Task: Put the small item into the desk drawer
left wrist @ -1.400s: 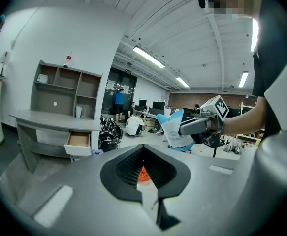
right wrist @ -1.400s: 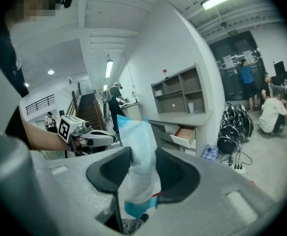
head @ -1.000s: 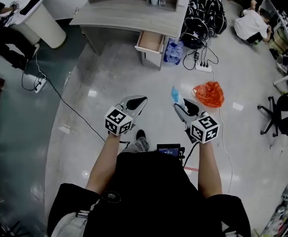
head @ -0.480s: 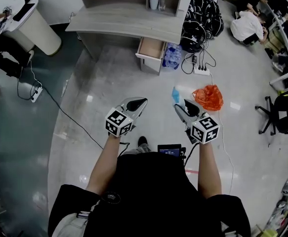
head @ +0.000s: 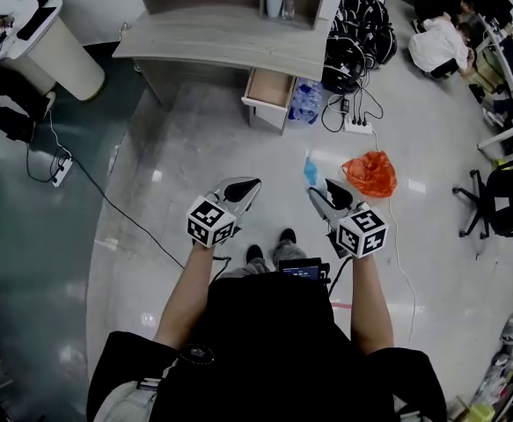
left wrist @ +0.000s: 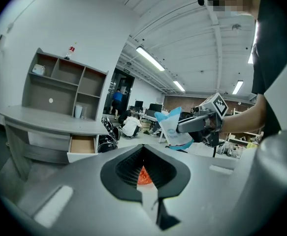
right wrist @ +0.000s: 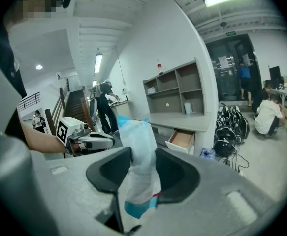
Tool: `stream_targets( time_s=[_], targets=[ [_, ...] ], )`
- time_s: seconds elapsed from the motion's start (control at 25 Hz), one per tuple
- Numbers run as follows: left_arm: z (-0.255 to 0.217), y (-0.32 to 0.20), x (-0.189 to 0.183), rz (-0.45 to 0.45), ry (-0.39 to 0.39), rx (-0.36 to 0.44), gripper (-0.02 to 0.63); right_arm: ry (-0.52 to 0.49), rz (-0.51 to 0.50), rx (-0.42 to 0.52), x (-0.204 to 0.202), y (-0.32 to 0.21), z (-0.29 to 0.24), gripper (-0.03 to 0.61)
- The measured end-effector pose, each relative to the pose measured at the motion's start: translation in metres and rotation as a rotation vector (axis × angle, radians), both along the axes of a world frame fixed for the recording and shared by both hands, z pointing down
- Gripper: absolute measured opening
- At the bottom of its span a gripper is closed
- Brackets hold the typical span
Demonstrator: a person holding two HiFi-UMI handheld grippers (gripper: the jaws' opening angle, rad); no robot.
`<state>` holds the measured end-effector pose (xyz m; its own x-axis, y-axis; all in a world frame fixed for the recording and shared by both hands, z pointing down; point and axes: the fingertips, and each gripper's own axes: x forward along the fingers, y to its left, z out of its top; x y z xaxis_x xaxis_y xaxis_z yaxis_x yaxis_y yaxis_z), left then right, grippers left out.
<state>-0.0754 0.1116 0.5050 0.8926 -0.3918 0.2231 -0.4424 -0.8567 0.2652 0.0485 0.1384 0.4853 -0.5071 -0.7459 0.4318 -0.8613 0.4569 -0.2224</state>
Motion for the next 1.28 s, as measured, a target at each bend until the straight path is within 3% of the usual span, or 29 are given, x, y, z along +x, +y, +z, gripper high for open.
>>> stream_targets(
  time_s=[0.6, 1.28],
  targets=[
    [0.021, -0.061, 0.023, -0.068, -0.058, -0.038, 0.002, -0.046, -0.056, -0.043, 0.023, -0.075, 0.026, 0.164],
    [0.013, -0.163, 0.089, -0.155, -0.105, -0.024, 0.002, -0.087, -0.153, -0.049, 0.090, -0.189, 0.030, 0.164]
  ],
)
